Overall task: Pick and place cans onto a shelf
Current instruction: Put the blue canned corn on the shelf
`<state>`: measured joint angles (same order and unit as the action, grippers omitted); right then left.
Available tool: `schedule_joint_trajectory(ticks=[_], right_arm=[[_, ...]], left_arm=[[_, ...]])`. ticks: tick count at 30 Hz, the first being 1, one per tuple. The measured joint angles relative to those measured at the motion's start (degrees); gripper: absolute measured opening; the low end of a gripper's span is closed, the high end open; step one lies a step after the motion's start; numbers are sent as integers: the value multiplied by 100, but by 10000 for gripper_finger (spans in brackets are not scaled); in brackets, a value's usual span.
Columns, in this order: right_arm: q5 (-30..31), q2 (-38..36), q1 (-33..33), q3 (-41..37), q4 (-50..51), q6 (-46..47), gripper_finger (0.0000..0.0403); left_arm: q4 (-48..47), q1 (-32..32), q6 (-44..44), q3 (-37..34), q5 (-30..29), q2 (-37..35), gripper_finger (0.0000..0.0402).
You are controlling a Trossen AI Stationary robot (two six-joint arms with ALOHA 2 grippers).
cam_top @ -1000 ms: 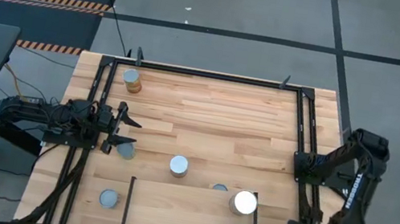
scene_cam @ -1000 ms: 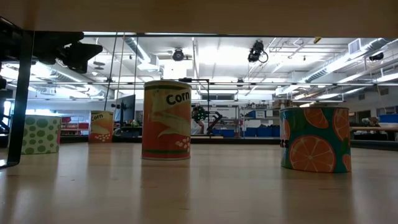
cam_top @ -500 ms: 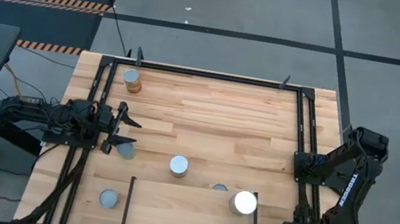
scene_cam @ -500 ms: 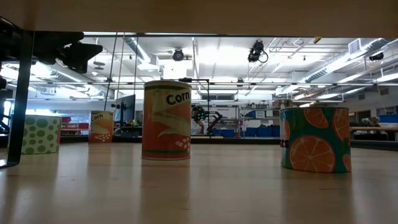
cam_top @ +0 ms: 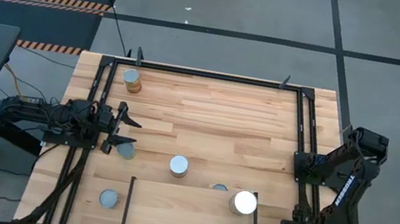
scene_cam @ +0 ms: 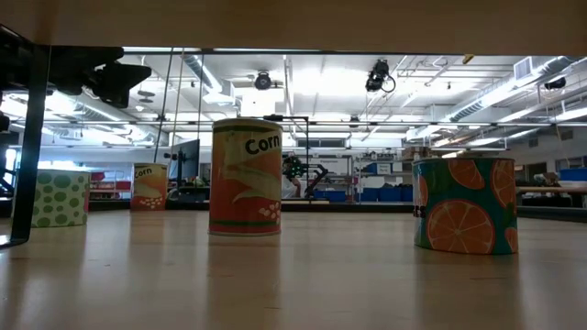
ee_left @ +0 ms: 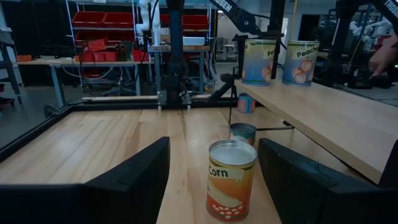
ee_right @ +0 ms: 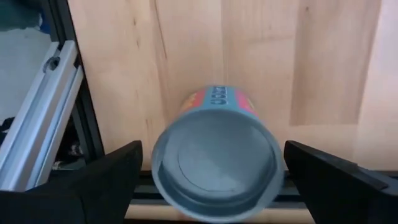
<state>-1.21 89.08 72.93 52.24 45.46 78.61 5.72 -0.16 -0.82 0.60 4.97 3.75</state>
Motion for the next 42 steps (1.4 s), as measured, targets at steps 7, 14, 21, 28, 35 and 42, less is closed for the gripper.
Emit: schedule_joint_trajectory(ticks=[7, 14, 21, 28, 35, 42], right_arm=[[-166, 0, -68, -131, -76, 85, 363], [-433, -208, -378, 259, 956, -255, 289], [456, -1127, -919, 1461, 3124, -531, 289], [1272, -2076, -1500, 2489, 4381, -794, 294], [2047, -2448, -2754, 2872, 4379, -1323, 293], [2056, -1904, -4286, 3858, 3857, -2711, 294]], left_arm=[[0, -1, 0, 0, 0, -1, 249], [0, -2, 0, 0, 0, -1, 249], [0, -2, 0, 0, 0, -2, 249], [0, -1, 1, 0, 0, -1, 249], [9, -2, 2, 0, 0, 0, 249], [2, -1, 1, 0, 2, -1, 249]])
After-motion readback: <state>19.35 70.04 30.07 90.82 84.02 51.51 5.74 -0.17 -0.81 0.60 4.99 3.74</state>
